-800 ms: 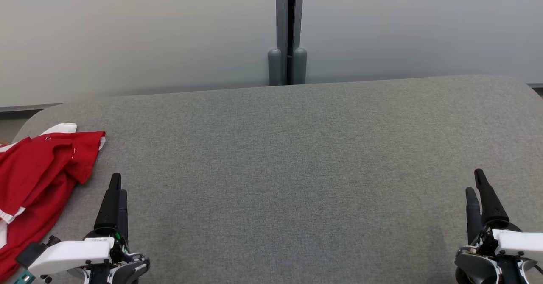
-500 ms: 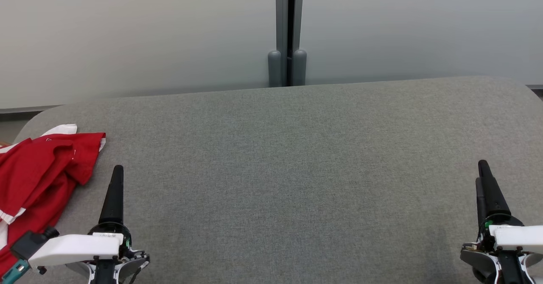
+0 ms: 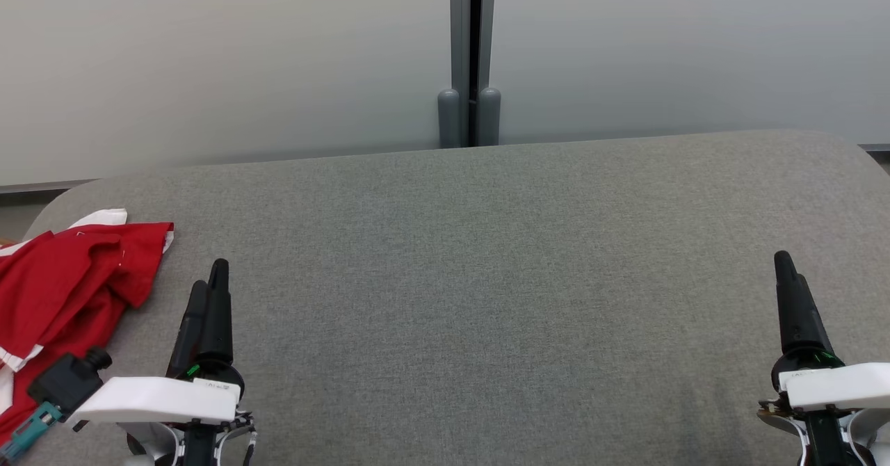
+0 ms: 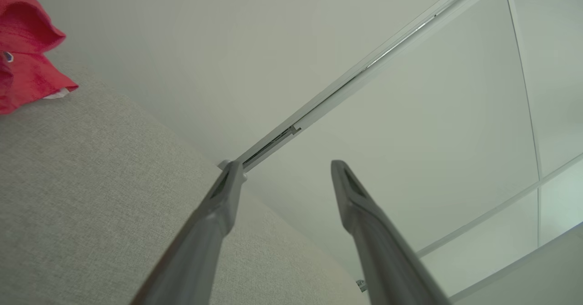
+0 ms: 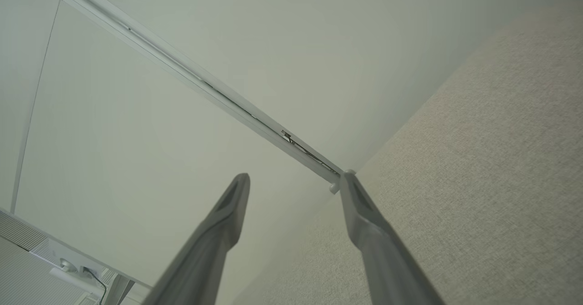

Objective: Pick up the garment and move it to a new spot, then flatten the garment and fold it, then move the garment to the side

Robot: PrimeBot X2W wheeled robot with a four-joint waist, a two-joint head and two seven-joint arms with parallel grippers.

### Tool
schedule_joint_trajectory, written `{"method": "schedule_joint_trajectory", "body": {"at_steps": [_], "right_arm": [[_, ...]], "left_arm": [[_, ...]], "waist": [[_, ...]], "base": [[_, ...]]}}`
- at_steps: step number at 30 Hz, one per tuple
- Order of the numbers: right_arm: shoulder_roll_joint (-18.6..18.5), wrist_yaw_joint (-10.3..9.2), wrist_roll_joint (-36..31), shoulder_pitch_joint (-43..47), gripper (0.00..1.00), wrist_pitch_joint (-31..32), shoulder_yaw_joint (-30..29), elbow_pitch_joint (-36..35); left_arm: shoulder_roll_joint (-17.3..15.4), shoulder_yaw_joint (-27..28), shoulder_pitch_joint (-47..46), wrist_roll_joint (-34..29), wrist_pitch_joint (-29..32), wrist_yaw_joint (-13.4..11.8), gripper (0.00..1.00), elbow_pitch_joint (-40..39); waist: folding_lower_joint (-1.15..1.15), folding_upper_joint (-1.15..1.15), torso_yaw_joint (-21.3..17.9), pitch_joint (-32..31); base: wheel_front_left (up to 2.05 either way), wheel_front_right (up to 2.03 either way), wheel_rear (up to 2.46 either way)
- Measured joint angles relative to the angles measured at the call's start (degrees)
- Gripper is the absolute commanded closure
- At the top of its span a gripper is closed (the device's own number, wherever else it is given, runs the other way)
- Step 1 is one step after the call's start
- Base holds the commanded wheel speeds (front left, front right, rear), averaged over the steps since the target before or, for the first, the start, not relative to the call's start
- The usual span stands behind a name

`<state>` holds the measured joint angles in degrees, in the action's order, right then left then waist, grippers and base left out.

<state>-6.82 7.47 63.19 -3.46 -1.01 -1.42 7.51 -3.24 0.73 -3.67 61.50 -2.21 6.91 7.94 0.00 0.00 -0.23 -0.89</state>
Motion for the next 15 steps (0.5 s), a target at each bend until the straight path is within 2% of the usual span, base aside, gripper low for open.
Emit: {"method": "schedule_joint_trajectory", "body": {"at_steps": [15], "right_arm": [[-1.1,0.01,-17.4,2.3,0.0,0.0,2.5,-2.4]], "left_arm": [[-2.0,-1.8,2.4,-17.8,-3.1,-1.9,0.0,-1.5]], "waist": [[0.0,0.0,-0.2,-1.0]], "base": [[0.0,0.0,0.0]]}}
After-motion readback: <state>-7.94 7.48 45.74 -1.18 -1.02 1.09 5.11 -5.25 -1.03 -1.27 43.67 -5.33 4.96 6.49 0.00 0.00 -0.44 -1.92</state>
